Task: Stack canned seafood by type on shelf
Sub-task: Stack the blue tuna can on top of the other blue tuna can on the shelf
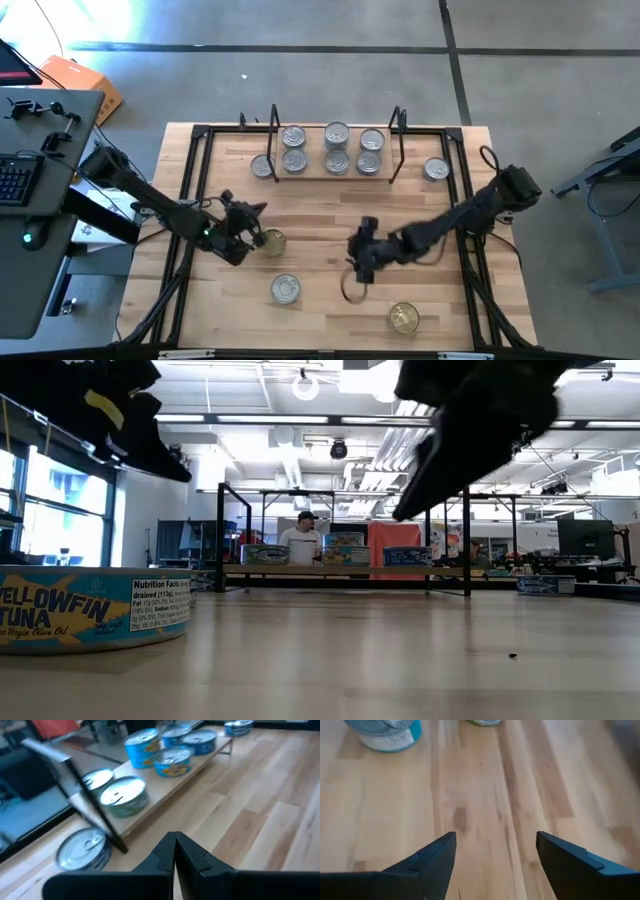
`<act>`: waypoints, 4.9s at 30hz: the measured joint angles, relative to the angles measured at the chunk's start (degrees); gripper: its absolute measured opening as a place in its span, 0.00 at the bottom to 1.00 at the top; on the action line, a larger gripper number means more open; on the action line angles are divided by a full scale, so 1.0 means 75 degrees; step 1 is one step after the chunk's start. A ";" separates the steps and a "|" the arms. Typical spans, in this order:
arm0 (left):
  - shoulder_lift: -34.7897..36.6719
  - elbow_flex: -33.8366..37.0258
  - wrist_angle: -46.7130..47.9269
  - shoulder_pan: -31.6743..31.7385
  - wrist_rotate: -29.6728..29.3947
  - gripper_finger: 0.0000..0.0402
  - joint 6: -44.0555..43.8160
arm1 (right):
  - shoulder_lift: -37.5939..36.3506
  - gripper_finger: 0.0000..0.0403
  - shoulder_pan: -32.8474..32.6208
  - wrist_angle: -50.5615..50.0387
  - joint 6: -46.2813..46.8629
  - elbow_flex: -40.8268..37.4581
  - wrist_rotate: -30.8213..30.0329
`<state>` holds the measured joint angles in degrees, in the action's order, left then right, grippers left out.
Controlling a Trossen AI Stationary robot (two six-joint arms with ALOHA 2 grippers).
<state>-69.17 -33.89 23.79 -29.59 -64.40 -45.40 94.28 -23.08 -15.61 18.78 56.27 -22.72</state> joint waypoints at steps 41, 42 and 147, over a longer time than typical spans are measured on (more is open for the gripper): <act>0.0992 0.2782 -0.4477 0.7631 0.5397 0.15 0.3348 | -0.0434 0.66 -0.2267 -0.4862 0.5369 -0.0117 -0.6342; 0.0930 0.2783 -0.4492 0.7728 0.5586 0.14 0.3332 | -0.0434 0.66 -0.2232 -0.4862 0.5363 -0.0117 -0.6339; -0.5263 -0.3459 -0.4129 0.2779 0.7962 0.17 0.8678 | 0.0765 0.66 -0.1534 0.1578 0.1613 -0.1710 -0.3322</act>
<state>-108.64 -59.83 -7.18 -8.75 -4.68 19.68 100.02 -34.58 -3.78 30.88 43.45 -47.63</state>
